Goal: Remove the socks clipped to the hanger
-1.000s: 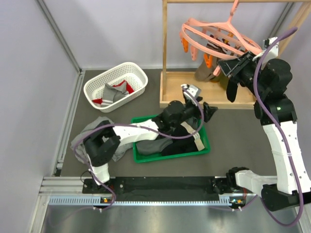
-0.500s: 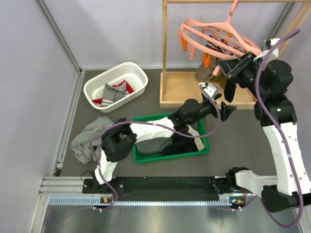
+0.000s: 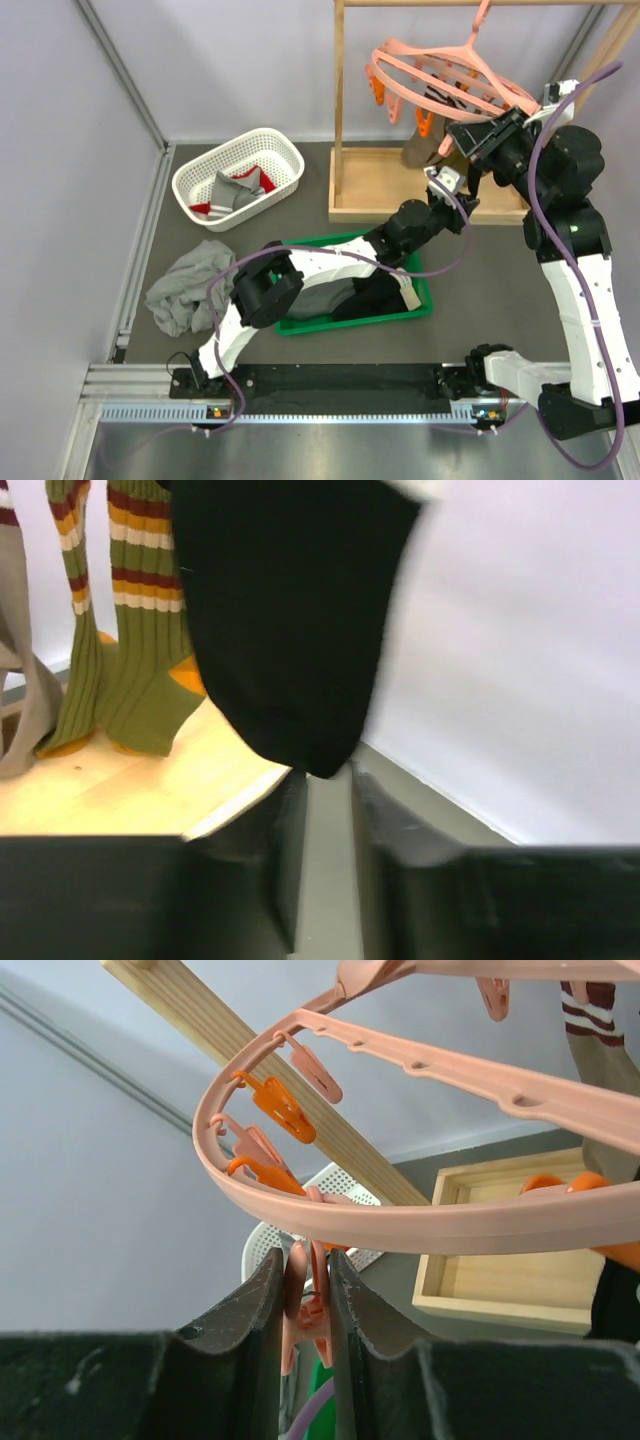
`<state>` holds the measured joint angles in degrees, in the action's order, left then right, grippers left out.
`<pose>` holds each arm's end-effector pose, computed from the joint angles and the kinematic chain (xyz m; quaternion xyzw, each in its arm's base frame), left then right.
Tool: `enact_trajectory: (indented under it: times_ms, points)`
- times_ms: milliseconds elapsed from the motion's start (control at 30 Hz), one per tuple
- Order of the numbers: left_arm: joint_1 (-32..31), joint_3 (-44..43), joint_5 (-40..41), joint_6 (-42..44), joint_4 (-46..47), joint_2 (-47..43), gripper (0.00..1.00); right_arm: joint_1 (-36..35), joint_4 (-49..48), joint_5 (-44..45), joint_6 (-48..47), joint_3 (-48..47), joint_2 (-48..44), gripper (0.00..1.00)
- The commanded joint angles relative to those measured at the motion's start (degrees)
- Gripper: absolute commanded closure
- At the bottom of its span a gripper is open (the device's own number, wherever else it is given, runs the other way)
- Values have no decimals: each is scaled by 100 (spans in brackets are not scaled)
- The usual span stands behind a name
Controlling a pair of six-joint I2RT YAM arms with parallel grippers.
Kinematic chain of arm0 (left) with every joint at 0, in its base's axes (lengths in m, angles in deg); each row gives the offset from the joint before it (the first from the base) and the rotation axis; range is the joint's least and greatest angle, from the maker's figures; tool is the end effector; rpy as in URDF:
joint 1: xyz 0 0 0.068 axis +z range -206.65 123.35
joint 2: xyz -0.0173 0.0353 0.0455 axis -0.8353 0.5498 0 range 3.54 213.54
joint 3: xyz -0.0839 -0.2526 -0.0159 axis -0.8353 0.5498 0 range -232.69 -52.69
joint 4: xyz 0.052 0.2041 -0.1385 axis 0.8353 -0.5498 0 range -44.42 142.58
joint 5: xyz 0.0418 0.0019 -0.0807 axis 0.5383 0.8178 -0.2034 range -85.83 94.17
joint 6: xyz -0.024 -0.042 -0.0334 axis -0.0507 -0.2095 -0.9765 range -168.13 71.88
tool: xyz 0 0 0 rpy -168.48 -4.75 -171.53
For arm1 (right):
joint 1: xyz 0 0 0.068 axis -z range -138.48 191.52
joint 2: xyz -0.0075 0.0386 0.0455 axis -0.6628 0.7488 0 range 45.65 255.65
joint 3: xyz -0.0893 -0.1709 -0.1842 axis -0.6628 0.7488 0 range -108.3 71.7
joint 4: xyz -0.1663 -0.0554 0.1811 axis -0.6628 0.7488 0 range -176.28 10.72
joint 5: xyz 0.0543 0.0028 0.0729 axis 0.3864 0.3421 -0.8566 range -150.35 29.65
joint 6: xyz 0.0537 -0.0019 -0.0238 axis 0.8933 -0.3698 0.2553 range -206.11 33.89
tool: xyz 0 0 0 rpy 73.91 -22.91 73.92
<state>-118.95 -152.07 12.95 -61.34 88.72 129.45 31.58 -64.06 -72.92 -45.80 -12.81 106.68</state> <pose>0.2487 -0.4597 0.2902 0.2142 0.6097 -0.4273 0.6323 0.1978 0.0440 0.4901 0.1066 0.6913 0.3710 0.6108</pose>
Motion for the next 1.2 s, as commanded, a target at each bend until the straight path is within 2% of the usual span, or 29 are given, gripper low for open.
enact_trajectory:
  times_ms: [0,67,100,300,400,767,1000,1167]
  points:
    - [-19,-144,177,108,-28,-338,86,9,-7,-263,38,75,-241,78]
    - [-27,128,229,126,-19,-566,97,18,19,-219,20,154,-302,74]
    - [-27,224,256,126,-19,-646,100,18,19,-201,12,180,-320,70]
    - [-1,796,239,179,-63,-1191,100,18,300,-96,-129,137,-390,55]
    - [25,989,134,179,-107,-1419,100,18,485,-26,-234,14,-452,52]
    - [78,1649,80,240,24,-2017,100,18,661,168,-375,-224,-531,56]
    - [113,1834,63,249,25,-2132,100,9,959,290,-568,-408,-549,48]
    - [131,1930,80,223,86,-2202,100,18,1118,589,-1147,-260,-759,43]
